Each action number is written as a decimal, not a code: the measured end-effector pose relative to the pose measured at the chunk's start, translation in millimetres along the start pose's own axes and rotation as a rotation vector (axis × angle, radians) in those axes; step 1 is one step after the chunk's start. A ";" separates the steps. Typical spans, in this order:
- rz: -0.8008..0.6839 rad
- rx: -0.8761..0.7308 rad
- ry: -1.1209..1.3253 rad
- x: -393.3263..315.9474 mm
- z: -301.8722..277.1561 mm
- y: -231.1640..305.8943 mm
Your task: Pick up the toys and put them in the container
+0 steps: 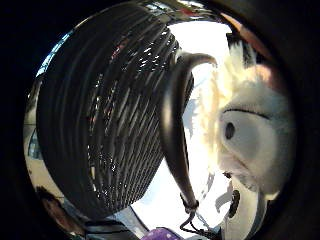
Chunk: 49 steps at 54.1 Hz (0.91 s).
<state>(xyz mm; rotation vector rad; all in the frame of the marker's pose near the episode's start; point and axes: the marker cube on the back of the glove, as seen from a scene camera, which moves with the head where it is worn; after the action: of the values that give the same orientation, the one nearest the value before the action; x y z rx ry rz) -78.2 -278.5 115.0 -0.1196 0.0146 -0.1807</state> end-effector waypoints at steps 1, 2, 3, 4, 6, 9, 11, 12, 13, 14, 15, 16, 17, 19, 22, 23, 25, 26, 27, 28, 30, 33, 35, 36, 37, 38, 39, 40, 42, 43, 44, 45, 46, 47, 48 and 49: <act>0.003 0.004 0.005 1.0 -3.8 0.6; 0.006 0.010 0.009 2.0 -8.5 1.4; 0.008 0.017 0.010 2.8 -14.0 2.3; 0.010 0.026 0.008 3.1 -20.1 3.4; 0.009 0.055 -0.008 2.2 -34.3 4.8; -0.017 0.110 -0.035 3.9 -66.3 2.5; -0.046 0.146 -0.042 2.5 -91.8 -0.3; -0.061 0.164 -0.047 -4.5 -102.7 -0.1; -0.078 0.181 -0.049 -16.1 -111.7 1.1; -0.099 0.199 -0.045 -30.4 -118.8 2.9; -0.125 0.217 -0.032 -44.9 -124.7 4.4; -0.157 0.231 -0.015 -58.0 -129.6 5.5; -0.191 0.241 0.000 -69.6 -133.6 6.2; -0.258 0.244 0.016 -90.7 -140.3 6.1; -0.311 0.230 0.016 -121.1 -147.4 1.0; -0.316 0.224 0.014 -130.1 -148.1 -1.5; -0.315 0.209 0.022 -147.0 -145.5 -7.7; -0.313 0.200 0.031 -154.9 -142.5 -11.3; -0.311 0.192 0.043 -161.8 -138.7 -14.9; -0.311 0.184 0.059 -167.2 -134.7 -18.2; -0.315 0.172 0.103 -173.4 -126.5 -24.0; -0.330 0.146 0.132 -178.6 -116.6 -30.0; -0.338 0.119 0.124 -181.2 -111.6 -31.7; -0.336 0.102 0.126 -181.2 -109.3 -32.6; -0.330 0.084 0.132 -180.5 -107.2 -33.5; -0.320 0.064 0.141 -179.4 -105.5 -34.4; -0.308 0.043 0.154 -177.7 -104.1 -35.2; -0.292 0.020 0.176 -175.2 -103.1 -36.1; -0.260 -0.043 0.261 -165.3 -102.1 -38.1; -0.249 -0.083 0.317 -158.9 -101.8 -38.6; -0.245 -0.124 0.360 -154.0 -101.3 -38.3; -0.246 -0.158 0.374 -152.2 -100.7 -37.2; -0.248 -0.179 0.359 -153.0 -100.3 -35.5; -0.248 -0.185 0.335 -154.2 -100.6 -34.1; -0.248 -0.179 0.315 -154.4 -101.6 -33.1; -0.249 -0.167 0.298 -154.0 -103.1 -32.2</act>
<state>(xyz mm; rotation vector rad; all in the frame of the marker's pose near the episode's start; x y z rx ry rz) -238.0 -294.4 17.1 -0.2609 0.3131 -0.4455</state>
